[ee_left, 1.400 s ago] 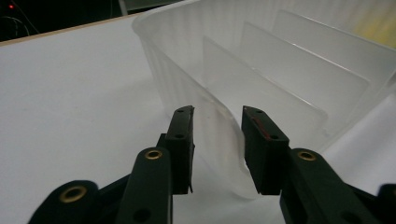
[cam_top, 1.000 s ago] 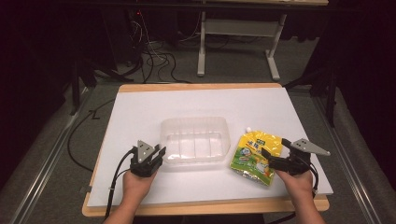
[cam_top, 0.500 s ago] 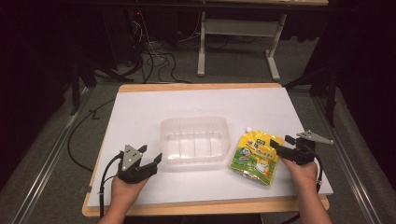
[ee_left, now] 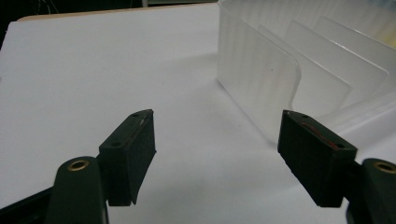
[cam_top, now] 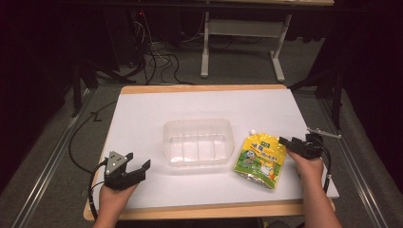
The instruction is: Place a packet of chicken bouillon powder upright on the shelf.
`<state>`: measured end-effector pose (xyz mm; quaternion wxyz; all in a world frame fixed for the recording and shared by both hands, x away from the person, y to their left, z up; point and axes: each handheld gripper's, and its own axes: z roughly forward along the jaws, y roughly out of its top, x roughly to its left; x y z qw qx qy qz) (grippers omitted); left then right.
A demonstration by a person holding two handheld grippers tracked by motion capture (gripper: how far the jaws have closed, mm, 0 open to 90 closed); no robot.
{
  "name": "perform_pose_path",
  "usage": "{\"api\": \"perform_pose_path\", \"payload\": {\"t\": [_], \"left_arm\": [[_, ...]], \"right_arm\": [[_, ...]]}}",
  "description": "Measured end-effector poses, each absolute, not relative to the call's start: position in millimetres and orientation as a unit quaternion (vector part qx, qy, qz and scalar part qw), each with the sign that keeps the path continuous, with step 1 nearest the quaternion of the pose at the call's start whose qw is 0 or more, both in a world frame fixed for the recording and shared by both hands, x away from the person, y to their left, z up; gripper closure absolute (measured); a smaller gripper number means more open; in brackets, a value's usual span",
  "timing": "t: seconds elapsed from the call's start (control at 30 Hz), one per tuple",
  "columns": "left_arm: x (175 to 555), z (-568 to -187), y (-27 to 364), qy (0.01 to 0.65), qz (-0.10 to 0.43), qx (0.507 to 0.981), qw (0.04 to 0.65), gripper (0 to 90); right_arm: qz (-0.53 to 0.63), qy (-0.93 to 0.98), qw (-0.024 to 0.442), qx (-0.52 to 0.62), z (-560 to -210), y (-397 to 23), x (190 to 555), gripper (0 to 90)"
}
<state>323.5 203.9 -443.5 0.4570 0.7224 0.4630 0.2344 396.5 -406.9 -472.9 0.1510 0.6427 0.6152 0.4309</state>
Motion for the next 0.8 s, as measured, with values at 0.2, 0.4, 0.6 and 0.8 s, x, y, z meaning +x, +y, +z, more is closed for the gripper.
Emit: {"api": "perform_pose_path", "payload": {"t": [0.2,0.4,0.6,0.8], "left_arm": [[321.5,-444.8,203.1,0.459,0.235,0.727,0.453,28.2],[321.2,-445.3,198.9,0.451,0.233,0.732,0.454,28.2],[323.1,-444.7,195.4,0.444,0.231,0.736,0.456,28.3],[323.5,-445.7,190.4,0.436,0.226,0.743,0.455,28.5]], "right_arm": [[0.439,0.611,0.123,0.647,-477.1,-410.7,400.0,34.2],[0.453,0.617,0.081,0.638,-479.4,-407.8,401.4,48.1],[0.501,0.619,0.084,0.599,-469.8,-403.7,387.9,63.6],[0.479,0.624,0.077,0.613,-474.7,-403.3,385.8,63.0]]}}
